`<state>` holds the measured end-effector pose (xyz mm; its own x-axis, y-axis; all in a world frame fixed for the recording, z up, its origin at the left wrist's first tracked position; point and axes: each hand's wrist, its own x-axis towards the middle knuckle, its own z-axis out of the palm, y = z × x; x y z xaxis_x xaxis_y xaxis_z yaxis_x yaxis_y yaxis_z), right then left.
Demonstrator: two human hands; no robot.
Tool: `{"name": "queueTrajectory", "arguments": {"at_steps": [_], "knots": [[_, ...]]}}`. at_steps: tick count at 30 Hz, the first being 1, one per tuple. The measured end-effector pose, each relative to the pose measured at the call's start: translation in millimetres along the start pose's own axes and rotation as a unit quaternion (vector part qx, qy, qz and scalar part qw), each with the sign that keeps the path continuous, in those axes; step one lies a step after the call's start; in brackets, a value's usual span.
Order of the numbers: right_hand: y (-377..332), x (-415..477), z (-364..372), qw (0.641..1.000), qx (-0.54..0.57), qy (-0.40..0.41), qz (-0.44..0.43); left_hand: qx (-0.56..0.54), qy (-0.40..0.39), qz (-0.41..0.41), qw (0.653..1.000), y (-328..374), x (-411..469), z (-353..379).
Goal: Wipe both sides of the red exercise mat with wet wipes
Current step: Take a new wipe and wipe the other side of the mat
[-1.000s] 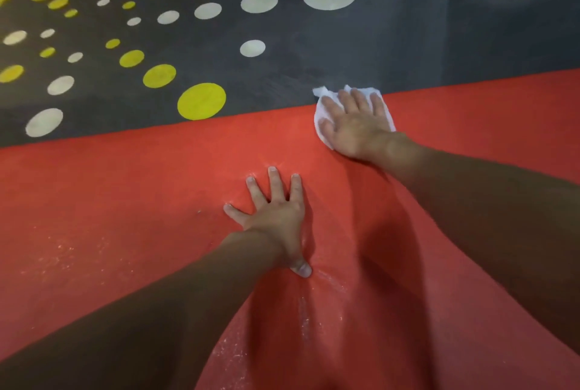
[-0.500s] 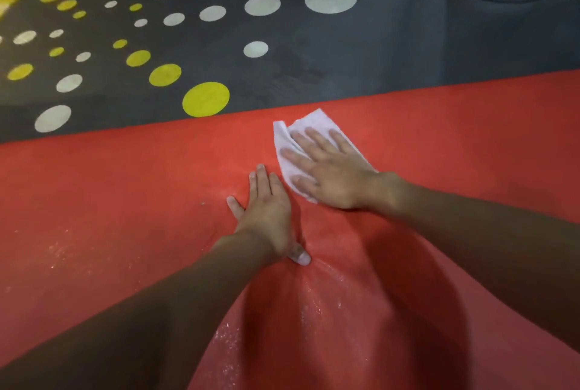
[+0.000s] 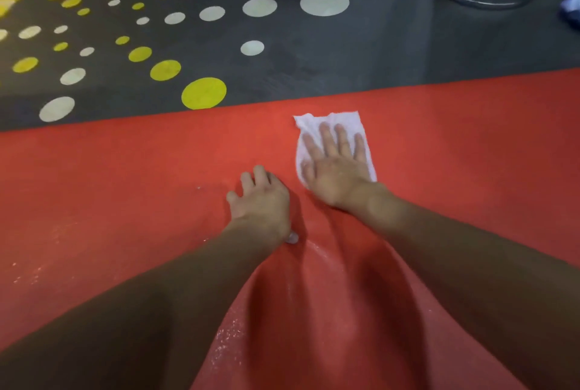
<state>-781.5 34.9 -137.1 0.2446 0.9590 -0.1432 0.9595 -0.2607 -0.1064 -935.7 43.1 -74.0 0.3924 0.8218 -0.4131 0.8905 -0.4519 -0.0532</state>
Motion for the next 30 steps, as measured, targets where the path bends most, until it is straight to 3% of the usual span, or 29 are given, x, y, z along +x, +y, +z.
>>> {"name": "queueTrajectory", "arguments": {"at_steps": [2, 4, 6, 8, 9, 13, 15, 18, 19, 23, 24, 27, 28, 30], "knots": [[-13.8, -26.3, 8.8, 0.994, -0.017, 0.002, -0.112, -0.038, -0.003, 0.041, 0.998, -8.2, -10.3, 2.9], [9.3, -29.5, 3.7, 0.982, -0.029, -0.014, -0.185, -0.027, -0.097, 0.084, 0.991, -23.8, -28.6, 11.0], [34.3, -12.9, -6.8, 0.995, -0.016, -0.018, -0.1, 0.002, -0.148, 0.087, 0.985, -33.3, -51.8, 22.2], [27.6, -12.0, -5.4, 1.0, 0.009, -0.025, -0.001, 0.013, -0.126, 0.082, 0.989, -34.4, -65.3, 33.0], [12.5, -18.3, -0.7, 1.0, 0.017, -0.02, -0.002, 0.011, -0.113, 0.079, 0.99, -34.1, -66.6, 35.6], [-3.7, -60.3, 9.2, 0.981, -0.005, -0.016, -0.191, 0.007, -0.104, 0.078, 0.991, -33.6, -63.3, 36.1], [18.8, -44.9, 2.5, 0.985, -0.011, -0.01, -0.173, 0.005, -0.103, 0.077, 0.992, -34.5, -64.0, 36.6], [8.4, -49.5, 3.6, 1.0, 0.003, 0.004, -0.024, 0.003, -0.108, 0.074, 0.991, -32.5, -64.7, 34.9], [-8.8, -59.8, 8.4, 1.0, 0.017, 0.004, -0.026, 0.002, -0.108, 0.075, 0.991, -32.5, -65.2, 33.7], [-11.8, -93.1, 11.4, 0.978, -0.021, -0.016, -0.209, 0.001, -0.101, 0.082, 0.991, -33.8, -66.1, 35.9], [3.0, -83.2, 8.6, 0.981, -0.028, -0.01, -0.19, 0.001, -0.096, 0.085, 0.992, -35.5, -65.5, 37.5], [12.3, -76.7, 7.2, 0.999, -0.019, -0.006, 0.029, -0.005, -0.088, 0.093, 0.992, -38.1, -63.4, 42.4], [-4.2, -83.4, 12.4, 0.998, -0.004, 0.001, 0.058, -0.007, -0.086, 0.091, 0.992, -37.3, -63.8, 42.5], [-42.8, -116.0, 23.8, 1.0, -0.002, 0.007, -0.025, -0.004, -0.072, 0.092, 0.993, -35.8, -69.4, 42.3]]}}
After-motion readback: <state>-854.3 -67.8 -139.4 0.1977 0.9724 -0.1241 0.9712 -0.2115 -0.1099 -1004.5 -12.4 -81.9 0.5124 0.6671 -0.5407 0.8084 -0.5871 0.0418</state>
